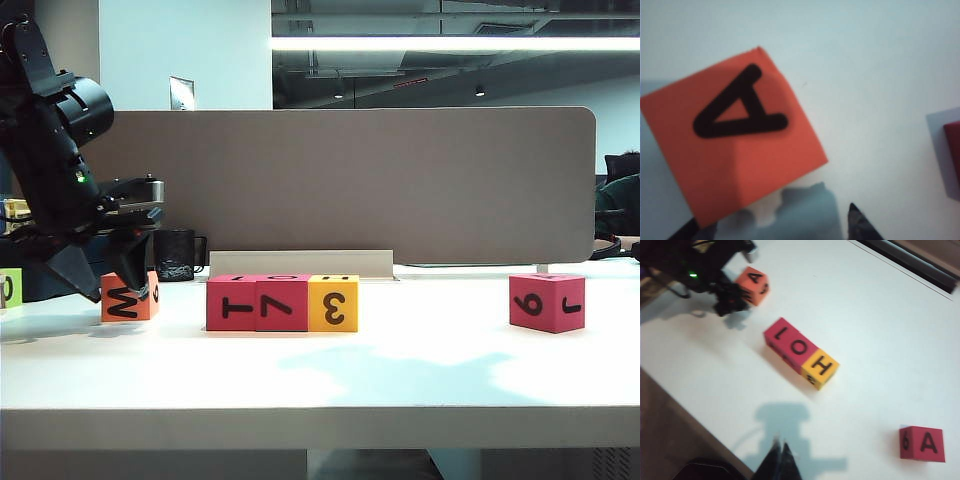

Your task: Select the appropriate blocks from the scattered letter blocks on the table and arrange them in a row to spell out "ALOHA".

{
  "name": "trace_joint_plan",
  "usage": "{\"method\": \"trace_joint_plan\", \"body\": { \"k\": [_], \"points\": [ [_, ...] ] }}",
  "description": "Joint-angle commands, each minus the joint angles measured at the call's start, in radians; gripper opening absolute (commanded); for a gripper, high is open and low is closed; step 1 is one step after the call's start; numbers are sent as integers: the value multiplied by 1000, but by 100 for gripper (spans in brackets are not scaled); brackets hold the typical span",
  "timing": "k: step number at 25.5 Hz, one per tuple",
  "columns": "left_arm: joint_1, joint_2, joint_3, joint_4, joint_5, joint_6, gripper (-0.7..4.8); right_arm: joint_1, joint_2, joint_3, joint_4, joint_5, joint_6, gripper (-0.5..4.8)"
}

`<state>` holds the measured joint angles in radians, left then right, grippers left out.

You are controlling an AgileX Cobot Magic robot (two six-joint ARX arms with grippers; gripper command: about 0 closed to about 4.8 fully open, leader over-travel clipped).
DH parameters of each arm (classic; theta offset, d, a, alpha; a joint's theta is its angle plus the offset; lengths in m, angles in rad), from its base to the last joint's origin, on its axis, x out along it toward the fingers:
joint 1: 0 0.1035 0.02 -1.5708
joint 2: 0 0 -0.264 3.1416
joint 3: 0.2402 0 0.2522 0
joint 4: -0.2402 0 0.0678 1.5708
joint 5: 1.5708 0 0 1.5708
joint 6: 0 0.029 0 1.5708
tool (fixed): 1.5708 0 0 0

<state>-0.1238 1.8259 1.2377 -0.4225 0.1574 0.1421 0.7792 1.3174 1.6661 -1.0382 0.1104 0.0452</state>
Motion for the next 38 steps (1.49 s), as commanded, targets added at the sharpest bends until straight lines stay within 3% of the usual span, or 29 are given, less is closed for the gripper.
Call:
{"method": "trace_joint_plan", "body": {
  "k": [1,6,13,26,31,38],
  "points": [
    [1,-26,6,-1,3,0,326,-17,15,3,-18,0,0,-1],
    [1,-38,7,32,0,-58,331,-17,38,3,-31,-1,0,-1],
    [0,-36,6,108,-25,-234,342,-17,43,3,-26,-1,-1,-1],
    [-18,-35,6,127,-83,-256,341,-15,43,3,-26,-6,-1,-1],
    [-42,-35,6,127,-135,-312,340,-15,43,3,-27,-8,-1,-1],
    [-86,-23,6,146,-217,-318,330,-14,43,3,-31,-8,-17,-1]
  ]
}}
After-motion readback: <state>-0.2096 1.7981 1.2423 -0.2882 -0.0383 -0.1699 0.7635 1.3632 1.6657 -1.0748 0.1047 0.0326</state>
